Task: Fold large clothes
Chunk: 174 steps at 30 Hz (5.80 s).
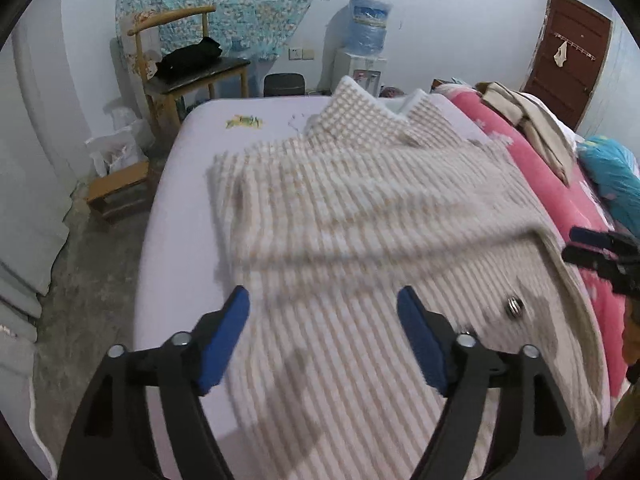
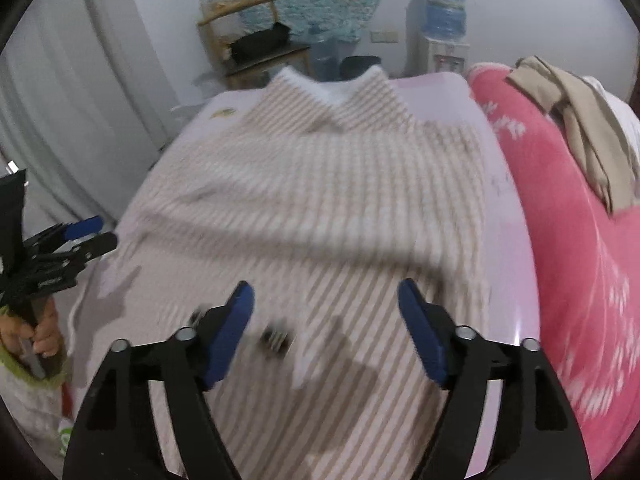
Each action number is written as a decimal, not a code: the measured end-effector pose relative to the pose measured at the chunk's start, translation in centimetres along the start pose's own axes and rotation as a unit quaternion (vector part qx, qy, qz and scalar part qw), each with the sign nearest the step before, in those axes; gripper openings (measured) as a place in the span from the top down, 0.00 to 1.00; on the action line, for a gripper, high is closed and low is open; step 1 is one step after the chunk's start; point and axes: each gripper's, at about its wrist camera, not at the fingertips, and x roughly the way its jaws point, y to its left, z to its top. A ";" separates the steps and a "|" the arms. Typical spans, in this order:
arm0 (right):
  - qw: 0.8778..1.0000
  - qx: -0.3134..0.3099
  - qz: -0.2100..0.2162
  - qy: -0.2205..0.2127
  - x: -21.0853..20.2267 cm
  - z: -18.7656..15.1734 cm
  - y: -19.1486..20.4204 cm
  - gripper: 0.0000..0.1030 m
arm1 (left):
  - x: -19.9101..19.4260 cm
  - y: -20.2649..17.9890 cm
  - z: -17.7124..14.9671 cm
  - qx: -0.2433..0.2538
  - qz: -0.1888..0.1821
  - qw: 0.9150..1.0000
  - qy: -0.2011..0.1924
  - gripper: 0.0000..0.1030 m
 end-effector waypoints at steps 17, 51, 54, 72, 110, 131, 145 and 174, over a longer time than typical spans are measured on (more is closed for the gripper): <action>0.997 0.033 -0.067 0.034 -2.4 -15.6 6.5 0.15 | -1.8 -7.5 -15.3 0.079 0.054 0.994 0.056 0.07; 0.997 0.075 -0.003 0.005 -1.9 -18.3 4.4 0.08 | -9.0 -2.6 -18.6 0.027 0.014 1.000 0.004 0.05; 0.997 0.073 -0.002 0.007 -2.0 -18.3 4.5 0.08 | -10.2 -1.6 -20.9 -0.008 -0.019 1.000 0.017 0.09; 0.975 0.219 -0.025 -0.013 -8.7 -23.3 -4.2 0.43 | -8.9 0.7 -24.5 -0.123 -0.135 0.981 0.065 0.67; 0.956 0.269 0.073 -0.096 -19.8 -28.0 -0.2 0.94 | -21.4 1.7 -26.4 -0.106 -0.112 0.987 -0.043 0.93; 0.937 0.328 0.102 -0.056 -4.3 -13.0 -7.8 0.62 | -5.7 7.8 -11.6 -0.191 -0.140 0.971 0.022 0.65; 0.945 0.309 0.063 -0.087 -11.7 -18.8 -7.7 0.28 | -11.3 5.5 -16.7 -0.122 -0.209 0.970 0.025 0.37; 0.937 0.337 0.004 -0.095 -8.1 -20.6 -5.9 0.88 | -5.0 5.8 -21.0 -0.333 -0.166 0.928 0.016 0.86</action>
